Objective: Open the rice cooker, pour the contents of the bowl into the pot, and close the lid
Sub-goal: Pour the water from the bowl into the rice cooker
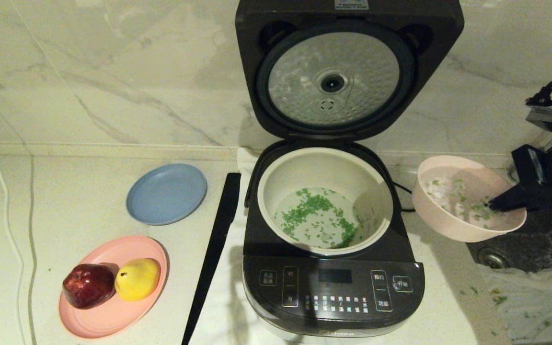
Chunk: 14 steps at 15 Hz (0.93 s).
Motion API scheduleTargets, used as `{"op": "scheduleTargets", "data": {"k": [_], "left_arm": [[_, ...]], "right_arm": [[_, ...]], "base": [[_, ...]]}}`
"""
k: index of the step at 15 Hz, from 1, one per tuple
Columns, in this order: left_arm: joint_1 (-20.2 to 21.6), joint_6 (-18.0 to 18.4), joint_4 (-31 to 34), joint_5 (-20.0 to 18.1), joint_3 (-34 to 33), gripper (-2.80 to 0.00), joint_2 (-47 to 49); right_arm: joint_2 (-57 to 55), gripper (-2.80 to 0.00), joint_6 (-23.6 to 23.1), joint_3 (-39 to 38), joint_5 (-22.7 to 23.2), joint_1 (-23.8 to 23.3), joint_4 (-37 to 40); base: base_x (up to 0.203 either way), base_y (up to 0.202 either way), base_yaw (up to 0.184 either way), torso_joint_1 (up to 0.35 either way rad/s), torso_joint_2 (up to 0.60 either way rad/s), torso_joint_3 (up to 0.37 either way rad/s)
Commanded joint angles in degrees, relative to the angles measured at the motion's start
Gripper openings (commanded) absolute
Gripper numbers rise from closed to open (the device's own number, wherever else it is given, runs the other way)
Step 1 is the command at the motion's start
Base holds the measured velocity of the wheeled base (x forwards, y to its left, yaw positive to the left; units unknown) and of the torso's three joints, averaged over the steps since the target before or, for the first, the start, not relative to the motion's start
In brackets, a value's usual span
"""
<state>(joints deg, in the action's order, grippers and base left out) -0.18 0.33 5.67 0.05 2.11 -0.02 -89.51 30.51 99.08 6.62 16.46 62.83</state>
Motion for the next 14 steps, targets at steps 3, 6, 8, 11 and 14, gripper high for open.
{"op": "scheduleTargets", "data": {"k": [3,6,8,11,14], "left_arm": [[0.0,0.0,0.0,0.0,0.0,-2.8,-0.1],[0.0,0.0,0.0,0.0,0.0,-2.8,-0.1],[0.0,0.0,0.0,0.0,0.0,-2.8,-0.1],[0.0,0.0,0.0,0.0,0.0,-2.8,-0.1],[0.0,0.0,0.0,0.0,0.0,-2.8,-0.1]], "right_arm": [[-6.4,-2.8,4.8,6.0,-5.2,11.3,-1.5],[-9.9,-2.8,7.1,10.8,-7.7,15.3,-3.8],[-12.4,-2.8,8.1,11.3,-10.9,17.6,-8.0],[-15.6,-2.8,9.2,11.4,-17.6,20.2,-14.2],[-18.3,-2.8,9.4,11.5,-21.2,21.5,-18.7]], "base": [[0.0,0.0,0.0,0.0,0.0,0.0],[0.0,0.0,0.0,0.0,0.0,0.0],[0.0,0.0,0.0,0.0,0.0,0.0],[0.0,0.0,0.0,0.0,0.0,0.0],[0.0,0.0,0.0,0.0,0.0,0.0]]}}
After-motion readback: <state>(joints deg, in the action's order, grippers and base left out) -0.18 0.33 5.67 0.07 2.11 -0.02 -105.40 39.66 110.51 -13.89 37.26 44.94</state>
